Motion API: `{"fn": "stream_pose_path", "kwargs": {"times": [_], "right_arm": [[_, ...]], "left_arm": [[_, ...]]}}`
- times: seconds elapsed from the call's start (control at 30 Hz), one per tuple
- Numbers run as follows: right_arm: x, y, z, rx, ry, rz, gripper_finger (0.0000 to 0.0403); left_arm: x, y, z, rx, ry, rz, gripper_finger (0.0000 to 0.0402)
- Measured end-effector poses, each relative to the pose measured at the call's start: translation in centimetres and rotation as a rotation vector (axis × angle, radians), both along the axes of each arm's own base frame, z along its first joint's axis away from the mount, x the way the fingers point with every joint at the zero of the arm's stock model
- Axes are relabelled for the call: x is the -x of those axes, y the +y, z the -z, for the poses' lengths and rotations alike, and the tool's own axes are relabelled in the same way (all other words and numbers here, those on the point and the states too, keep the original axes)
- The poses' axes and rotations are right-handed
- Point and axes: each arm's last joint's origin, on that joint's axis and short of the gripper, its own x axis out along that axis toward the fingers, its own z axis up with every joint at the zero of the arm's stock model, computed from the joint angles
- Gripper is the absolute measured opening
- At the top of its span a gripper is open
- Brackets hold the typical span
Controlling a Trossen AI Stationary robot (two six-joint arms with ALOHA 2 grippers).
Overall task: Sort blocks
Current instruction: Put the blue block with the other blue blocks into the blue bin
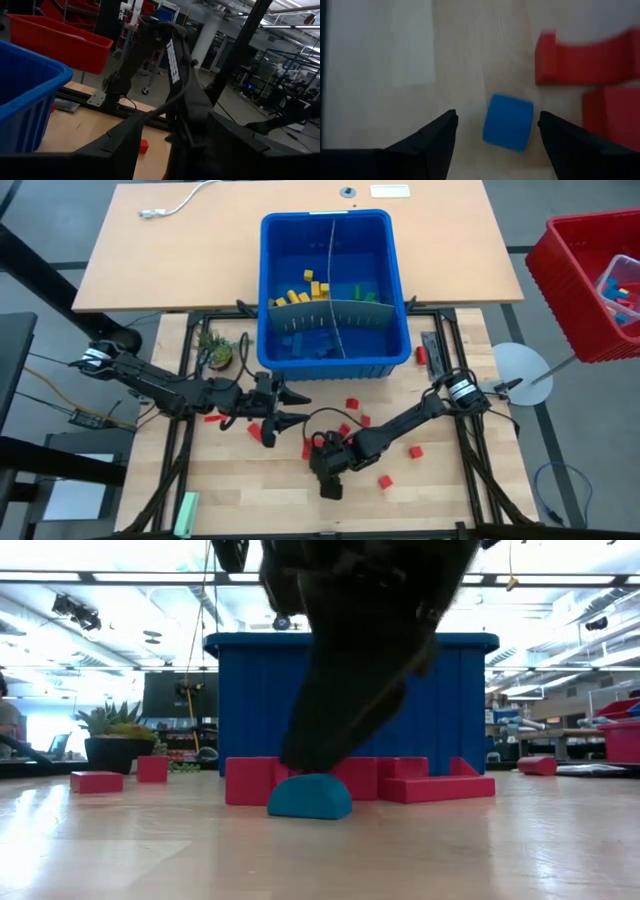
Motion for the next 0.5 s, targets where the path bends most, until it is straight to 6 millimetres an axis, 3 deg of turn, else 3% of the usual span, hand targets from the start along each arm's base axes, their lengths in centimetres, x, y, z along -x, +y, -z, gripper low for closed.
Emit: {"fn": "stream_pose_path", "kwargs": {"times": [0.13, 0.5], "right_arm": [[-0.4, -0.2, 1.4, -0.064, 0.05, -0.001, 0.0254], [-0.7, -1.0, 1.5, -0.072, 0.057, -0.003, 0.0189]], "left_arm": [[0.0, 0.0, 0.0, 0.0, 0.001, -0.006, 0.0232], [0.0, 0.0, 0.1, -0.002, 0.009, -0.006, 0.0232]]}}
